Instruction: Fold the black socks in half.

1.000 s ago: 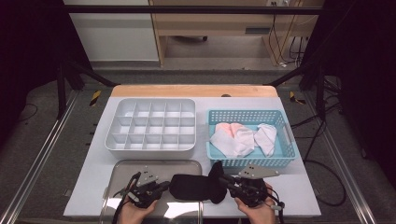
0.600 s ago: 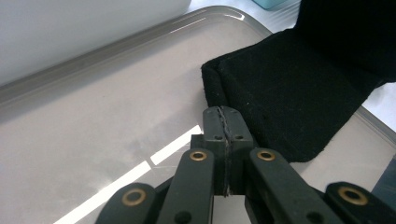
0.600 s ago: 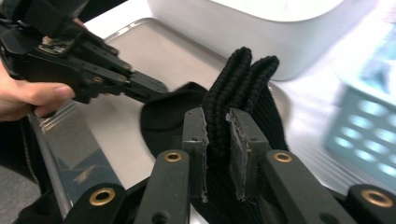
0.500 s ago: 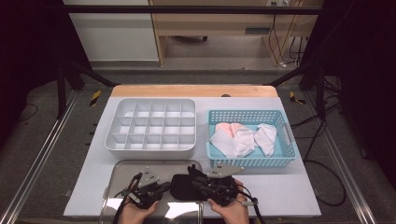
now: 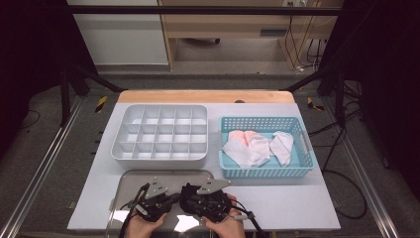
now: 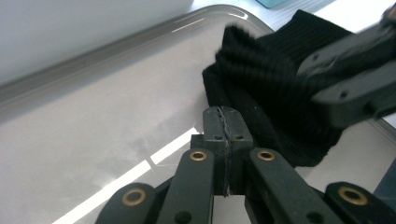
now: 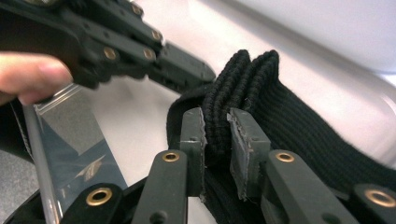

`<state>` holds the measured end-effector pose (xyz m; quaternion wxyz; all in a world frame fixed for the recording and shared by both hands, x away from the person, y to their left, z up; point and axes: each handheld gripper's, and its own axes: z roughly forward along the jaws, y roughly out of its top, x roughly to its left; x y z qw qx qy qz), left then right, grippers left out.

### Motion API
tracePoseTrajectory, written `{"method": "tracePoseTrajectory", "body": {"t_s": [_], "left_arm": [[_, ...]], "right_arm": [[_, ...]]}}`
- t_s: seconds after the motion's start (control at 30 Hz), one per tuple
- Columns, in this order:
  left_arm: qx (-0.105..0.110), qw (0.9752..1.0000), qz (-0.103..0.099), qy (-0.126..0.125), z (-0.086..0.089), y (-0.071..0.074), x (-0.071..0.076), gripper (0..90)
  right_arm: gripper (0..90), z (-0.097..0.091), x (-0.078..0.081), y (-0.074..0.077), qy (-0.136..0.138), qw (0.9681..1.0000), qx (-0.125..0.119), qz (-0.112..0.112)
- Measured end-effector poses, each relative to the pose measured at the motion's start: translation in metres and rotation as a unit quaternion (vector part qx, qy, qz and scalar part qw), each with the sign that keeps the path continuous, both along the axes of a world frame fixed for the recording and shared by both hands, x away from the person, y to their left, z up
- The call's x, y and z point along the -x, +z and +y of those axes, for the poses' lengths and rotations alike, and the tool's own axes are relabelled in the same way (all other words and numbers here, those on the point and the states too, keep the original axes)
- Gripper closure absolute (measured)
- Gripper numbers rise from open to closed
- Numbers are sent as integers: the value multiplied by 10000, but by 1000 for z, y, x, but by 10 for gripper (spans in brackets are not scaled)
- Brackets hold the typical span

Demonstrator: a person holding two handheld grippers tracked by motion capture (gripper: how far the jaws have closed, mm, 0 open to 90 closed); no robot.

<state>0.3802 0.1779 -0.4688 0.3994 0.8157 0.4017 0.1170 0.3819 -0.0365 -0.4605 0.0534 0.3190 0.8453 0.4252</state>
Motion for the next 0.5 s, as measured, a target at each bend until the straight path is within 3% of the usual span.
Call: {"method": "tracePoseTrajectory", "body": {"t_s": [0.1, 0.23, 0.33, 0.5], "left_arm": [[58, 10000, -39, 64, 4, 2, 0, 885], [169, 9997, -75, 188, 11, 7, -2, 883], [255, 9993, -123, 251, 16, 11, -2, 878], [350, 9987, -231, 274, 18, 19, -2, 872]], "right_arm": [[748, 2, 0, -4, 20, 10000, 16, 47], [670, 2, 1, -3, 80, 10000, -19, 37], [616, -7, 3, 6, 62, 9995, -296, -28], [671, -29, 2, 20, -223, 9987, -353, -285]]}}
